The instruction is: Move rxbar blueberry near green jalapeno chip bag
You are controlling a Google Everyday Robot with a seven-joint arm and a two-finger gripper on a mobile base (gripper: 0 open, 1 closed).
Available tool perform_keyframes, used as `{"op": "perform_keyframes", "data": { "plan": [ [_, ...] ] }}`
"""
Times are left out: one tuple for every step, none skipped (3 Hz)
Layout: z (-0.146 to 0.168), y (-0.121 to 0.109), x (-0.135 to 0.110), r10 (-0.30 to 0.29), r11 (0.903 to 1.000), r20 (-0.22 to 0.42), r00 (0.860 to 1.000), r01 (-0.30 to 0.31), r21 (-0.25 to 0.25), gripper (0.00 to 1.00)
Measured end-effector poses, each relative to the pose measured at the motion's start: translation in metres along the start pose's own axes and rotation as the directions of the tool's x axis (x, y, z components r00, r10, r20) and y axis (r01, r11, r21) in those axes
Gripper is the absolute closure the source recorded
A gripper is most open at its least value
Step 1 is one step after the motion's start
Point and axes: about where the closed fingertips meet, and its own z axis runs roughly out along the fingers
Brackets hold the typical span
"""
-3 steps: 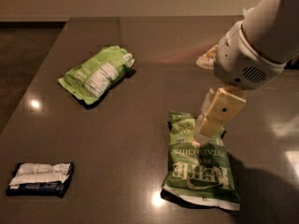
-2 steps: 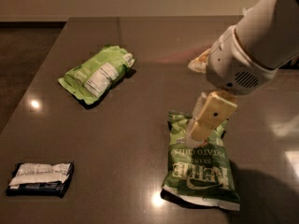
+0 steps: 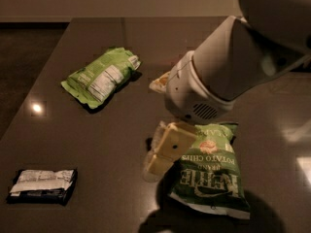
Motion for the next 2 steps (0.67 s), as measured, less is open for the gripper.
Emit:
{"op": "perform_keyframes", "data": {
  "plan": [
    [0.037,0.019,-0.029,-0.041,0.9987,0.006,0.999,0.042,-0.030,0.00],
    [0.077,0.032,-0.047,-0.069,0.9963,-0.023,0.997,0.068,-0.053,0.00]
  ]
}}
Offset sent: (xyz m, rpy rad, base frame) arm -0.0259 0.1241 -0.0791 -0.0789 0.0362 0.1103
